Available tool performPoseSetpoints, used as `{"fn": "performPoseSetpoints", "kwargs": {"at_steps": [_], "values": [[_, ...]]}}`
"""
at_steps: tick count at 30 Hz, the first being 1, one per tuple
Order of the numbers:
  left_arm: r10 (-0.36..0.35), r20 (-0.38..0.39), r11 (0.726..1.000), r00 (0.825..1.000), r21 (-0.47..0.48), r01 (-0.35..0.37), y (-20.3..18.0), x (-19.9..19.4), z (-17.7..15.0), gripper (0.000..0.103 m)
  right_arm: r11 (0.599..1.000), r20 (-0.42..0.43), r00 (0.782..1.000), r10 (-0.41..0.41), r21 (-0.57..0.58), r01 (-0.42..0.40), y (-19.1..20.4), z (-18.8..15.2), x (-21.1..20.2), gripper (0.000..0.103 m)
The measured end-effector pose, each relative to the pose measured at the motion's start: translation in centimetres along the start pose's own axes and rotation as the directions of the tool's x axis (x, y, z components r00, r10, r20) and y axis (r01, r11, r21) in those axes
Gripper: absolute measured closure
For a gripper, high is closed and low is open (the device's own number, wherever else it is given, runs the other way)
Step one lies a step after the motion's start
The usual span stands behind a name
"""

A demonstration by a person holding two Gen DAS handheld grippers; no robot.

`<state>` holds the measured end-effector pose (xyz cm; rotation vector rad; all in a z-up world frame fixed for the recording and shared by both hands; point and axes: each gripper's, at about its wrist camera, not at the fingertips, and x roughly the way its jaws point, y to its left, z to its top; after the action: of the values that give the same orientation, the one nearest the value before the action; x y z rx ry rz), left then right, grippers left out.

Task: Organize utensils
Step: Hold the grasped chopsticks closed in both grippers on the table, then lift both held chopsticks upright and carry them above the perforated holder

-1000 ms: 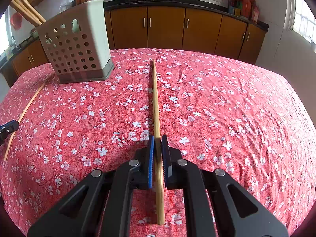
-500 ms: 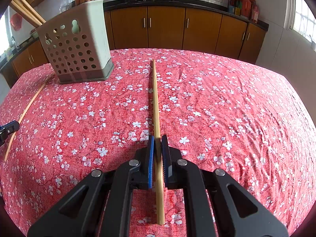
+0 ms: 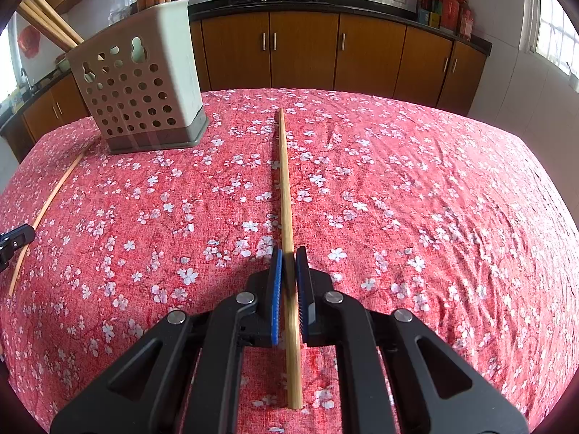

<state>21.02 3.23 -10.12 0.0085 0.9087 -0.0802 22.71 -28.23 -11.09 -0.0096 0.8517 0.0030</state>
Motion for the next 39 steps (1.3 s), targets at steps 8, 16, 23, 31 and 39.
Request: {"fn": "performPoseSetpoints", "kwargs": {"at_steps": [8,16,23,31,39], "values": [[-0.003,-0.001,1.0,1.0,0.005,0.003,-0.2,-0.2,-0.2,0.091,1.0,-0.001,1.0,0.017,0.013,-0.017,-0.2,0.0,-0.1,0.094],[-0.006,-0.002,1.0,1.0,0.018,0.006,0.1,-0.4,-0.2,0.095,0.999,0.0,0.999,0.033,0.029,-0.033,-1.2,0.0,-0.1,0.095],[-0.008,0.046,1.0,0.999,0.026,0.007,0.7,-2.6,0.3,0.095,1.0,0.087,0.996,0.02,0.02,-0.021,-1.6,0.4,-3.2,0.095],[-0.013,0.152,0.999,0.988,0.037,0.008,0.7,-6.8,1.8,0.095,0.999,0.187,0.982,0.018,0.032,-0.024,-2.0,1.9,-6.6,0.095],[-0.018,0.265,1.0,0.964,0.023,0.012,1.2,-10.1,3.7,0.095,0.999,0.258,0.966,0.02,0.039,-0.031,-2.7,2.9,-8.1,0.095]]}}
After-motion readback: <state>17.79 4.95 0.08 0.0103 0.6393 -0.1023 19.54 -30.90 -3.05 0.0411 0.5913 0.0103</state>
